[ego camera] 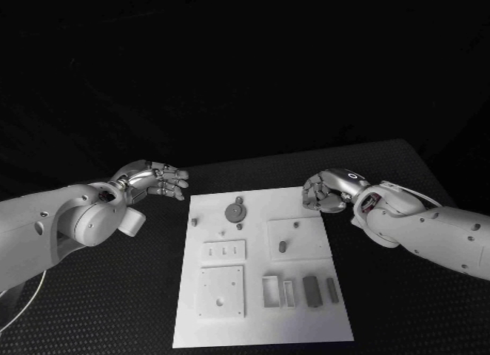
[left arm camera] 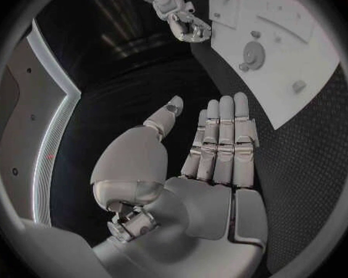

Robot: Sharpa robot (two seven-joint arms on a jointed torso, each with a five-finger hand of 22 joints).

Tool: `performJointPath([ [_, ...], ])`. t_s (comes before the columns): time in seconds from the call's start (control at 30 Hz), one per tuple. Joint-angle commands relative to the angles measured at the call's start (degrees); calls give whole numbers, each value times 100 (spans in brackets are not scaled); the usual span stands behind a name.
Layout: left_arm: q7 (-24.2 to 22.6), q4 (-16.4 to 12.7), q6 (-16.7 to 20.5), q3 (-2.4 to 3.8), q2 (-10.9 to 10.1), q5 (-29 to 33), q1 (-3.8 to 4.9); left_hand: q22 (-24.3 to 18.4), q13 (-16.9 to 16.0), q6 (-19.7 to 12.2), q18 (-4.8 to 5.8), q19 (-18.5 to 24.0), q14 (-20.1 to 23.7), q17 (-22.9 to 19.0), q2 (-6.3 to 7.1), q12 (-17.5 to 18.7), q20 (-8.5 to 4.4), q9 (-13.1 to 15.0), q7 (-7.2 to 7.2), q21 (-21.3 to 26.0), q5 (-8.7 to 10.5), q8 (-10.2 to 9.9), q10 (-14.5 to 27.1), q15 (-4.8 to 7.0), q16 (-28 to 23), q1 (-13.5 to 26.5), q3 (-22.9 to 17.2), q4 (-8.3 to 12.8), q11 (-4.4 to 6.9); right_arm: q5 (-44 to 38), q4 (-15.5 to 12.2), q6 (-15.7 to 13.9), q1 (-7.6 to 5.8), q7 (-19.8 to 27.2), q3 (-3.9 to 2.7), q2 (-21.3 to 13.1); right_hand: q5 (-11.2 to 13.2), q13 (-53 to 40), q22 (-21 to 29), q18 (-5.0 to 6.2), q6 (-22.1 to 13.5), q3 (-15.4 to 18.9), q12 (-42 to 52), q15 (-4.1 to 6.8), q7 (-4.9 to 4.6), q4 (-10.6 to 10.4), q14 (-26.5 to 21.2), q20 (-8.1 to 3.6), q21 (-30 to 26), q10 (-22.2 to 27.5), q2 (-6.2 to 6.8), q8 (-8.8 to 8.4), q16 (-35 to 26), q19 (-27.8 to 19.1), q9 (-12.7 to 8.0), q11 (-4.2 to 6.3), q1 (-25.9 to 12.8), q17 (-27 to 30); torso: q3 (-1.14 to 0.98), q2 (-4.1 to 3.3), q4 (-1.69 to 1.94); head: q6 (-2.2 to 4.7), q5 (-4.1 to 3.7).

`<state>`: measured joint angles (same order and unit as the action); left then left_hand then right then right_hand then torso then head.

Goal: Assemble the parts on the task board

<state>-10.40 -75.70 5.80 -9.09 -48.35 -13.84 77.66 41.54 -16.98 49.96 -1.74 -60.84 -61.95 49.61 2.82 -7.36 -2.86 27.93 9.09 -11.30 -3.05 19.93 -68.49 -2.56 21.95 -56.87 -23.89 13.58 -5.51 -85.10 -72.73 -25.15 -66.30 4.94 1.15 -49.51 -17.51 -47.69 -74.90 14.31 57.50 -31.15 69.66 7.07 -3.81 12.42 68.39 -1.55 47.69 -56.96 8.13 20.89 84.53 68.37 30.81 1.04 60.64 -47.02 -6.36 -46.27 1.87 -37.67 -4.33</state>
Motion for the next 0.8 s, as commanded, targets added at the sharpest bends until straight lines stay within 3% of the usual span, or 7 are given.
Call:
performJointPath([
  [0.03,374,-62,-351,5,40,-491,5,13,-29,16,-58,-48,-45,24,1,-28,-17,-21,40,9,11,-38,-45,-5,40,128,29,-78,0,-149,-99,-56,-125,-233,-6,26,-20,-9,-120,69,147,-14,-24,35,-110,-31,12,-24,32,-7,10,31,-10,6,14,31,-51,-10,6,-2,10,44,-1],
  [0.17,590,-156,-178,5,73,-683,7,32,-71,-52,-62,-45,-39,58,21,-29,-27,-70,73,11,12,-113,-41,4,50,160,46,-84,5,-45,-329,-81,-247,-391,-6,49,-22,-8,-118,69,151,-32,-31,40,-106,-56,17,-29,34,-17,-13,25,-15,10,18,35,-61,-14,1,2,-6,53,14],
  [0.3,796,-182,-238,6,136,-514,11,59,-132,-38,-63,-63,-72,110,21,-59,-38,-98,77,0,12,-135,-75,22,88,145,40,-72,25,-189,-530,-18,-341,-594,-6,164,-20,-9,-118,69,151,-31,-37,41,-106,-66,19,-30,36,-20,3,19,-17,11,20,36,-75,-18,-1,13,-23,88,29],
  [0.53,1275,-293,222,6,317,-726,51,125,-310,66,-52,-97,-148,295,138,-149,-85,-145,43,-25,13,-141,-165,82,220,315,157,-110,88,-403,-807,142,-387,-829,-6,387,-19,-9,-117,69,153,-33,-41,43,-105,-75,21,-32,38,-24,17,15,-18,14,22,37,-84,-22,29,51,-20,104,120],
  [0.63,1423,-367,357,5,420,-793,68,149,-394,185,-26,-59,-126,371,158,-195,-90,-142,-10,-13,14,-99,-213,89,250,323,172,-87,123,-420,-900,172,-387,-871,-6,472,-19,-10,-117,69,153,-34,-42,43,-105,-79,22,-33,38,-25,21,14,-19,14,23,37,-87,-23,41,72,-6,98,160],
  [0.8,1633,-465,435,5,533,-1105,78,194,-494,125,-6,-49,-112,476,170,-223,-110,-188,-68,-22,16,-161,-219,100,294,328,180,-64,141,-422,-1021,228,-387,-911,-5,675,-20,-10,-116,69,152,-39,-45,44,-105,-90,23,-34,39,-28,18,9,-21,16,24,38,-95,-26,63,98,2,83,227],
])
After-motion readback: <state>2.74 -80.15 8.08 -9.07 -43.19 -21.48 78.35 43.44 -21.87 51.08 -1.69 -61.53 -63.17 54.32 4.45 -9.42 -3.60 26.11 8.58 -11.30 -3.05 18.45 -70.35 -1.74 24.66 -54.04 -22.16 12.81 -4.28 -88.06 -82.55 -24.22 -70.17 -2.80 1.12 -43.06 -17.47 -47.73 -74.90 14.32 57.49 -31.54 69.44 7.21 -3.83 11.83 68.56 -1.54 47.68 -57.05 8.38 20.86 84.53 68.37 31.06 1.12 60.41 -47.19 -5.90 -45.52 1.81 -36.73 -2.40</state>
